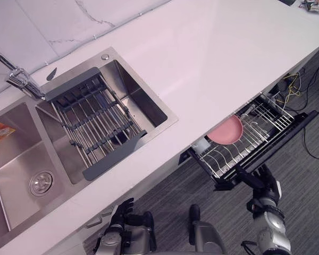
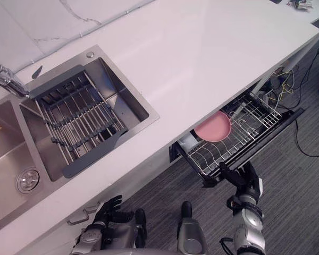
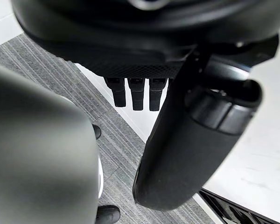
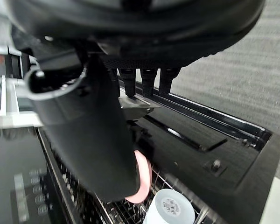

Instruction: Walk over to the sink, pick up the cup, carry it to the dishwasher, place the cup inside the dishwasher, then close the dishwasher door

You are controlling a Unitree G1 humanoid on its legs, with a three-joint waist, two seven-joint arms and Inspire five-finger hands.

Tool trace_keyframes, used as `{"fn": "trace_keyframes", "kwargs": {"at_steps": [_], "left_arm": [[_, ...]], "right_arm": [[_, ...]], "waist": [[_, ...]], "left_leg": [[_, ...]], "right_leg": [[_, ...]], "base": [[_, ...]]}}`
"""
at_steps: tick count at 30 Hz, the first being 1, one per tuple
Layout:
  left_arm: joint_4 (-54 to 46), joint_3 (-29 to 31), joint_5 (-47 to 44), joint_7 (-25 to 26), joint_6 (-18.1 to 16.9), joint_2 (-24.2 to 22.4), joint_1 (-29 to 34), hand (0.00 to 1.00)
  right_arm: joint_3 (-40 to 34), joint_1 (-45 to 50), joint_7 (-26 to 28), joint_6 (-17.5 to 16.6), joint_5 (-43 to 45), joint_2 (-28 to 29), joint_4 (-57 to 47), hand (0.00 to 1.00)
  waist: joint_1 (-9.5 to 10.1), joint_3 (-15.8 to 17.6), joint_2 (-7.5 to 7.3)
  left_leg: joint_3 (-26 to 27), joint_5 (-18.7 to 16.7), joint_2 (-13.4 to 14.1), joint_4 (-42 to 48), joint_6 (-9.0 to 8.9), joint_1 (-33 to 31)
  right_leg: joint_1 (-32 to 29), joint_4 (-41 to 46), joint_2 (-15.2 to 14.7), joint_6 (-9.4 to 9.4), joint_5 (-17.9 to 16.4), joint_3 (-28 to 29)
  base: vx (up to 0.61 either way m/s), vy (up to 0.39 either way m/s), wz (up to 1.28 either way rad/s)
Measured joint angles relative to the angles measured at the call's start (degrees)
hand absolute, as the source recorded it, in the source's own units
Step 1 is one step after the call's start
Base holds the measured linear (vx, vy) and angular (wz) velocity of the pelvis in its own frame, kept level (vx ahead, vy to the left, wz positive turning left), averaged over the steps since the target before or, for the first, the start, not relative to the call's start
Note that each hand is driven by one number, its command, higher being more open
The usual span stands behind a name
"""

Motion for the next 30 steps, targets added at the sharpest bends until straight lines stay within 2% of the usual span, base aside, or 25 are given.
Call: {"fn": "trace_keyframes", "kwargs": {"at_steps": [6,10,16,21,23,30], "left_arm": [[0.1,-1.1,0.0,0.0,-0.3,0.0,-0.6,0.9],[-0.1,-1.0,0.2,0.1,-0.3,0.0,-0.8,0.9],[-0.3,-1.1,2.4,0.0,-0.3,0.2,-0.9,0.9],[-0.5,-2.2,4.4,0.0,-0.4,0.6,-1.0,0.9],[-0.4,-2.7,6.3,0.0,-0.6,0.9,-1.0,0.9],[-0.3,-4.0,7.4,0.0,-0.8,1.2,-1.1,0.9]], "right_arm": [[2.2,-8.7,-0.7,-0.6,0.0,-1.6,4.6,0.9],[3.4,-11.5,-2.4,-0.5,0.0,-2.3,5.2,0.9],[6.7,-11.6,-3.2,-0.5,3.8,-3.6,3.8,0.9],[10.5,-11.5,-3.2,0.2,4.7,-4.8,1.3,0.9],[13.4,-11.5,-3.2,0.3,5.9,-5.3,0.4,0.9],[15.7,-11.2,-3.1,1.2,7.1,-6.4,-0.3,0.9]], "waist": [[0.54,1.0,1.4],[0.92,1.2,1.89],[0.33,1.3,2.05],[0.35,1.5,2.56],[-0.23,1.6,2.75],[-0.4,1.6,3.3]], "left_leg": [[-2.3,2.7,-1.0,-1.8,0.42,-1.3],[-4.9,4.0,-1.1,-3.2,-0.17,-2.4],[-8.7,4.8,-1.1,-3.1,0.08,-3.6],[-9.5,4.8,-1.1,-3.1,0.03,-3.6],[-10.0,4.8,-1.0,-3.0,0.03,-3.5],[-11.3,4.7,-0.8,-2.7,-0.16,-3.1]], "right_leg": [[0.1,-2.4,-0.3,-0.2,2.2,-2.0],[0.1,-3.4,-0.2,-0.14,2.6,-4.3],[1.6,-4.7,-0.2,-0.55,2.8,-8.1],[2.2,-5.4,0.0,-0.55,2.8,-8.7],[2.7,-5.7,0.2,-0.55,2.8,-8.9],[4.1,-6.1,0.6,-0.79,2.6,-10.0]], "base": [[-0.1,0.005,0.18],[-0.06,-0.011,0.27],[0.01,-0.015,0.3],[0.02,-0.007,0.09],[0.02,-0.018,0.04],[-0.01,-0.016,0.08]]}}
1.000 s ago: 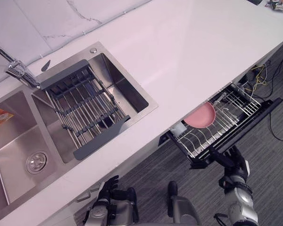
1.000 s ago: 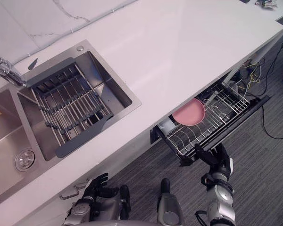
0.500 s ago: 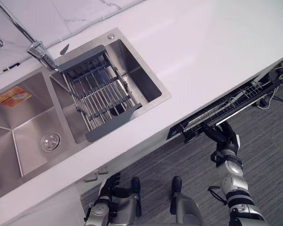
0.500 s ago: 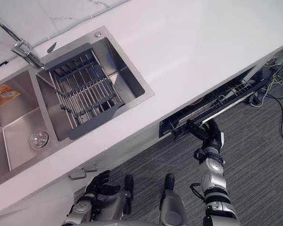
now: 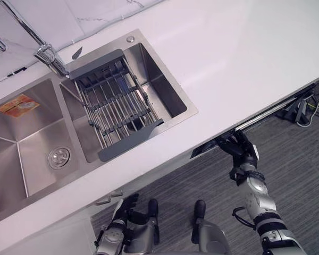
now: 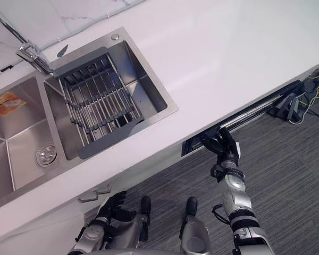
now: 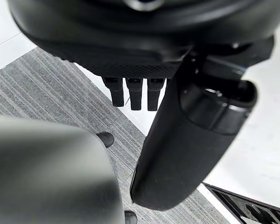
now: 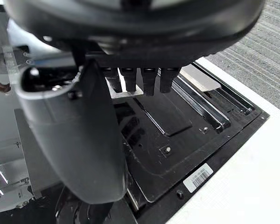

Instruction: Walk over to the sink, pick up the cup, carry it to the dishwasher, place the cup inside the dishwasher, then close the dishwasher door

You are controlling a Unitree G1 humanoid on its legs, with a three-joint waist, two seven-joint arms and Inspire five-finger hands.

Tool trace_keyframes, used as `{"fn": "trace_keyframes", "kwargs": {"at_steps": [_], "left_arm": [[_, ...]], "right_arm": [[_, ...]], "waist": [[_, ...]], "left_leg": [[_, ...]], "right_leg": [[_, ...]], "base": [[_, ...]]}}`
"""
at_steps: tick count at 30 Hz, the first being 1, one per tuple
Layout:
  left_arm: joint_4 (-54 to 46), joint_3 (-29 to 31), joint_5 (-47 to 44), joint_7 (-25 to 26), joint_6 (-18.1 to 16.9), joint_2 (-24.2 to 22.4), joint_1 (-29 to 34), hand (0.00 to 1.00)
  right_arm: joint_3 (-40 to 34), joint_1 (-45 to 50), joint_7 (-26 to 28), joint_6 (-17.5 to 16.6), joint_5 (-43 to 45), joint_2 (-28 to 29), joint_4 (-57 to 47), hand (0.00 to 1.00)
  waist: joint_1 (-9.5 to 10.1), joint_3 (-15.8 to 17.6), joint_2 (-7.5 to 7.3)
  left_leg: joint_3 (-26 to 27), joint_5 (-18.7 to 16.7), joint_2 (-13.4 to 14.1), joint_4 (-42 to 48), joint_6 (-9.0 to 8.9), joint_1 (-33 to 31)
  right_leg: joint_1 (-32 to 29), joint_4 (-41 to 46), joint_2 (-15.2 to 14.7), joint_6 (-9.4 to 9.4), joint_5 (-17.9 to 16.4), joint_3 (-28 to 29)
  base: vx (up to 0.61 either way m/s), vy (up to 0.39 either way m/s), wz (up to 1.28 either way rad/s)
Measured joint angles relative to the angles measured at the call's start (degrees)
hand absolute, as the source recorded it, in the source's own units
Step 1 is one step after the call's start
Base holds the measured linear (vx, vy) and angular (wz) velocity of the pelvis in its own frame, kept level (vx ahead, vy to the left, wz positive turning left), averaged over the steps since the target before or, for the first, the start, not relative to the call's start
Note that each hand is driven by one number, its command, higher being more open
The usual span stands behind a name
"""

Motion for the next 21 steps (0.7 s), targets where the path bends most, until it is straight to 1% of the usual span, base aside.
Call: {"fn": "trace_keyframes", "kwargs": {"at_steps": [6,9,13,18,21], "left_arm": [[0.1,-0.5,2.0,0.0,0.0,0.2,0.0,0.9],[0.4,-1.0,2.2,-0.1,0.0,0.2,0.0,0.9],[0.7,-1.8,2.2,-0.1,-0.1,0.3,0.0,0.9],[1.1,-2.0,2.2,-0.1,-0.4,0.3,0.0,0.9],[2.1,-2.0,2.2,-0.2,-1.0,0.3,0.0,0.9]], "right_arm": [[1.4,1.1,0.0,0.5,0.4,-0.6,0.0,0.9],[2.1,1.2,0.1,0.5,0.3,-1.0,0.0,0.9],[2.3,1.2,0.1,1.3,-0.4,-1.5,0.0,0.9],[5.0,1.0,0.1,1.8,-1.5,-3.1,0.0,0.9],[7.6,1.0,0.1,2.5,-3.7,-5.1,0.2,0.9]], "waist": [[-0.12,-0.1,0.22],[-0.34,-0.4,0.64],[-0.27,-0.8,1.19],[-0.27,-0.9,1.33],[-0.27,-1.8,1.39]], "left_leg": [[-0.5,-0.2,0.8,-0.2,-0.36,1.6],[-0.7,-0.2,1.1,-0.4,-0.54,1.8],[-0.7,-0.2,1.3,-0.5,-0.73,2.2],[-0.7,-0.1,1.8,-0.5,-1.09,2.4],[-0.8,0.0,2.0,-0.8,-1.32,2.4]], "right_leg": [[1.8,-0.1,0.8,-0.49,-0.6,-0.6],[2.0,-0.1,1.1,-0.6,-0.8,-0.8],[2.5,-0.1,1.3,-0.67,-0.8,-0.8],[2.6,-0.1,1.8,-0.76,-0.8,-0.8],[2.6,-0.2,2.0,-0.77,-0.8,-1.1]], "base": [[0.01,-0.035,0.03],[0.01,-0.038,0.02],[0.0,0.0,0.0],[-0.01,-0.012,-0.01],[0.0,-0.008,0.01]]}}
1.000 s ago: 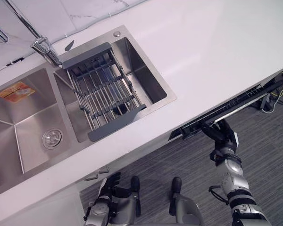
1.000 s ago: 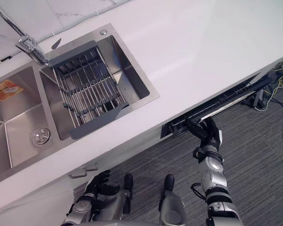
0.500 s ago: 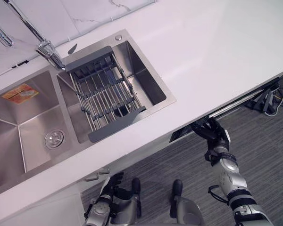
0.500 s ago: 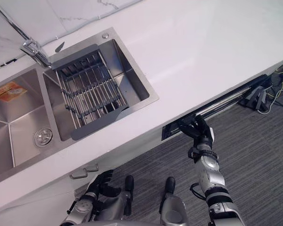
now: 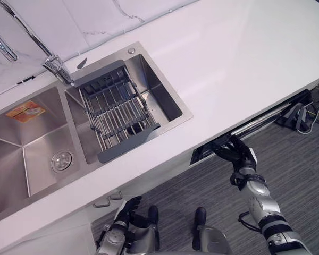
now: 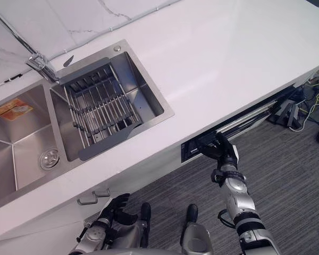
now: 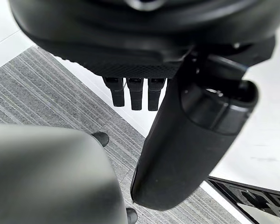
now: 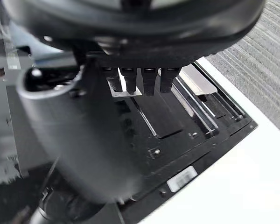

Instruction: Walk over to the sink, pick up the cup, carry it to the dishwasher, place the cup inside the dishwasher, then close the dishwasher door

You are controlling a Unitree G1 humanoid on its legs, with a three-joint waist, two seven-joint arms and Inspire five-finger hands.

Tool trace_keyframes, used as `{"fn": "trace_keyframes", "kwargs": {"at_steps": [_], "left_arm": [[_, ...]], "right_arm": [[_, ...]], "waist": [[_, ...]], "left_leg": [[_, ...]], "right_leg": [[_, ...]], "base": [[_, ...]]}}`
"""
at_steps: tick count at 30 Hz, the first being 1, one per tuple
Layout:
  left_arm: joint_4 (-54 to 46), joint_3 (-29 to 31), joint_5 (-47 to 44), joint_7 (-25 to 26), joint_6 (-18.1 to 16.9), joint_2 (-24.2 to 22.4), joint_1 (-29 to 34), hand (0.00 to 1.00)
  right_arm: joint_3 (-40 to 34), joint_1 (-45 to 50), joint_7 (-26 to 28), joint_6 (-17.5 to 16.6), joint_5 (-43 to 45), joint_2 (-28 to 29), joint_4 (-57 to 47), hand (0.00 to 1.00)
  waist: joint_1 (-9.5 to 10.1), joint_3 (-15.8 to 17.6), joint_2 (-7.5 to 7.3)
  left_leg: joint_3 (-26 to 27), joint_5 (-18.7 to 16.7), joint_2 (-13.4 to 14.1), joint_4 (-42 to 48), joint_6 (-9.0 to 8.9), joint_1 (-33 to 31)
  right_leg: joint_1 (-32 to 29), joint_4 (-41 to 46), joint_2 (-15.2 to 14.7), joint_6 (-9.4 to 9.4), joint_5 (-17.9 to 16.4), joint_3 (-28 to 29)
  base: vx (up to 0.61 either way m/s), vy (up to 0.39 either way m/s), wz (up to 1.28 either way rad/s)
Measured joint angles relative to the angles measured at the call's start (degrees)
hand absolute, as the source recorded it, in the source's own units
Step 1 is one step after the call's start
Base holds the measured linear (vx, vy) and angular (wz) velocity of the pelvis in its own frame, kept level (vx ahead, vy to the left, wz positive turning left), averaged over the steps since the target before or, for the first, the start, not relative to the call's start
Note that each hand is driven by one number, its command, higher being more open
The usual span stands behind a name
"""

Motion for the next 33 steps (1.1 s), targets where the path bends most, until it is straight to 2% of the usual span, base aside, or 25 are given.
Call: {"fn": "trace_keyframes", "kwargs": {"at_steps": [4,8,13,20,27,33], "left_arm": [[1.2,0.0,0.1,-0.1,-0.1,0.0,0.2,0.9],[1.1,-0.6,1.3,-0.1,-0.2,0.0,0.2,0.9],[0.8,-1.0,1.6,-0.1,-0.3,0.1,0.2,0.9],[0.7,-1.6,1.7,-0.1,-0.2,0.1,0.5,0.9],[0.5,-1.6,1.6,-0.1,-0.2,0.1,0.5,0.9],[0.5,-1.6,1.6,0.0,0.0,0.1,0.5,0.9]], "right_arm": [[3.5,-1.3,0.0,1.4,-6.7,-2.5,2.4,0.9],[7.9,-5.3,0.0,2.6,-11.2,-5.0,6.4,0.9],[11.1,-9.5,0.2,3.4,-15.6,-6.3,10.8,0.9],[11.5,-10.9,1.4,3.4,-19.3,-6.3,13.7,0.9],[11.3,-11.2,1.5,3.4,-19.3,-6.1,14.1,0.9],[8.9,-7.9,2.6,3.4,-19.3,-6.7,10.4,0.9]], "waist": [[0.05,-1.9,0.01],[0.07,-2.2,0.0],[0.38,-2.4,0.0],[0.45,-3.6,0.15],[0.37,-3.6,0.12],[0.28,-3.8,-0.11]], "left_leg": [[-0.3,0.2,0.4,-0.5,-0.33,0.1],[-0.9,0.6,0.9,-0.6,-0.86,0.4],[-2.6,1.7,1.8,-1.4,-1.89,0.1],[-3.4,2.8,2.4,-2.3,-2.42,-0.2],[-3.4,2.9,2.4,-2.3,-2.46,-0.4],[-3.4,2.9,2.4,-2.8,-2.45,-0.4]], "right_leg": [[0.1,-0.1,0.5,0.0,0.0,-0.3],[0.7,-0.3,1.0,-0.15,-0.1,-0.9],[1.0,-1.0,2.0,-1.54,0.1,-2.5],[1.0,-1.8,2.9,-2.29,0.6,-3.3],[1.0,-2.1,3.0,-2.63,0.8,-3.4],[0.8,-2.2,3.0,-2.58,0.8,-3.0]], "base": [[0.01,-0.019,0.02],[-0.03,-0.038,0.07],[-0.05,-0.056,0.13],[-0.03,-0.033,0.05],[0.0,0.0,0.01],[0.0,0.0,0.0]]}}
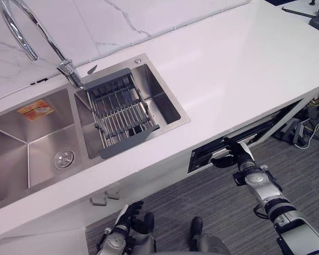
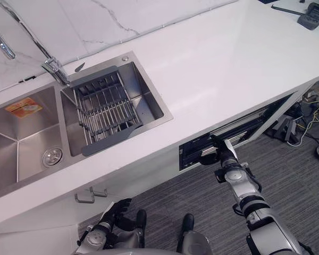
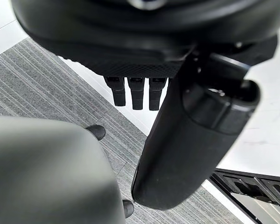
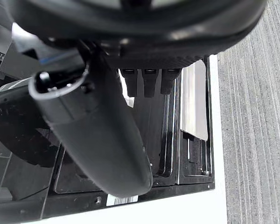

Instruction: Walk over to the sink, pick up the cup, carry it to the dishwasher, place the cup inside the dishwasher, then close the dishwasher door

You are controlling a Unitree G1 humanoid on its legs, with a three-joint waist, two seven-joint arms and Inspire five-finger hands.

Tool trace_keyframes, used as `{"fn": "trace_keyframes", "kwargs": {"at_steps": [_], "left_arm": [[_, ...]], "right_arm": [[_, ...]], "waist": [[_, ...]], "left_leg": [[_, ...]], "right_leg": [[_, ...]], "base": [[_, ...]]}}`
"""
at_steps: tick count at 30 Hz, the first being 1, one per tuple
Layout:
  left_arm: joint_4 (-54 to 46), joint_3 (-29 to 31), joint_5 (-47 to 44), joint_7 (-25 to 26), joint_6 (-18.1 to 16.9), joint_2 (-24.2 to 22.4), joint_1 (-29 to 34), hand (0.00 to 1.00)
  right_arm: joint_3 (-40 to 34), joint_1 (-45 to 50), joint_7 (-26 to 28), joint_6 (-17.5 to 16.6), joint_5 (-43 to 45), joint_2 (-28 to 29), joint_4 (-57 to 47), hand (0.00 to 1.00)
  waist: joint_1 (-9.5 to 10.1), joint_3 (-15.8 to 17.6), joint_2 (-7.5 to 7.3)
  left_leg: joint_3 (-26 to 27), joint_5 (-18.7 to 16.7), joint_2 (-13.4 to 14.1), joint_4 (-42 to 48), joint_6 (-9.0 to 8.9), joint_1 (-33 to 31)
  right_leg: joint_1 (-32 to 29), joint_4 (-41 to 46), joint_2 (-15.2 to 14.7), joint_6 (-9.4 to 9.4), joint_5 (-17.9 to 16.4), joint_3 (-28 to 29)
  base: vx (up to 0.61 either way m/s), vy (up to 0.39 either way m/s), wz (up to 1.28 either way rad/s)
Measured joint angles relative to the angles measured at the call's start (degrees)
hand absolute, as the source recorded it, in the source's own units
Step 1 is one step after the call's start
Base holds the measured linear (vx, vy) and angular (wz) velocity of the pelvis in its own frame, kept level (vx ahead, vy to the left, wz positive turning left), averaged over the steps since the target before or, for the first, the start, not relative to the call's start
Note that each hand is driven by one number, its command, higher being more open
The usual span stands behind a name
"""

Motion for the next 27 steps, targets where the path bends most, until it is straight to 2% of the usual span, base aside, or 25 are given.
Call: {"fn": "trace_keyframes", "kwargs": {"at_steps": [2,5,7,10,14,17,27], "left_arm": [[0.0,0.1,0.0,0.0,0.0,0.0,0.0,0.9],[0.1,0.6,0.0,0.0,0.8,0.3,0.3,0.9],[0.3,0.7,0.0,0.0,1.1,0.4,0.3,0.9],[0.3,1.3,0.0,0.0,1.2,0.5,0.5,0.9],[0.3,3.5,0.0,0.2,1.9,0.5,1.5,0.9],[0.5,4.7,-0.1,0.3,2.4,0.6,1.6,0.9],[0.9,7.4,-2.9,0.3,3.6,0.6,2.2,0.9]], "right_arm": [[-2.6,4.2,1.3,-0.1,0.0,-0.6,-4.9,0.9],[-4.4,12.6,6.4,-3.1,-1.3,0.9,-14.9,0.9],[-4.9,17.4,8.3,-5.3,-3.5,6.1,-18.9,0.9],[-7.4,22.7,8.8,-5.5,-6.5,13.3,-18.7,0.9],[-11.0,26.6,8.0,-5.5,-9.8,19.6,-13.6,0.9],[-14.3,26.8,6.2,-5.1,-11.4,22.2,-6.9,0.9],[-23.8,27.3,2.3,-3.5,-11.6,25.3,9.7,0.9]], "waist": [[0.06,-0.1,-0.24],[-0.41,-1.1,-1.78],[-0.4,-2.3,-3.52],[-0.03,-3.7,-5.5],[-0.05,-5.4,-6.59],[-0.07,-5.6,-6.71],[-0.13,-6.3,-7.76]], "left_leg": [[0.0,0.0,0.0,-0.3,0.01,0.1],[0.4,0.0,0.0,-0.9,0.07,0.9],[0.7,-0.2,0.0,-0.9,0.28,1.2],[0.9,-0.4,-0.5,-0.9,0.45,1.5],[1.5,-0.6,-1.2,-1.2,0.79,2.1],[2.0,-0.8,-1.5,-1.5,1.2,2.8],[0.8,-0.8,-2.1,-3.0,1.19,5.6]], "right_leg": [[0.0,0.0,0.0,0.13,-0.1,0.0],[0.1,0.1,0.0,0.2,-0.5,0.5],[0.2,0.3,-0.1,0.34,-0.7,0.9],[0.2,0.6,-0.7,1.1,-1.2,1.1],[0.4,0.8,-1.4,1.44,-1.3,2.2],[0.7,0.7,-1.7,1.68,-1.2,2.6],[3.9,0.0,-2.2,2.02,-1.5,1.2]], "base": [[0.02,0.003,0.0],[0.03,0.006,-0.09],[0.0,0.015,-0.06],[-0.03,0.027,0.0],[-0.02,0.038,-0.05],[-0.01,0.027,-0.08],[0.02,-0.002,0.07]]}}
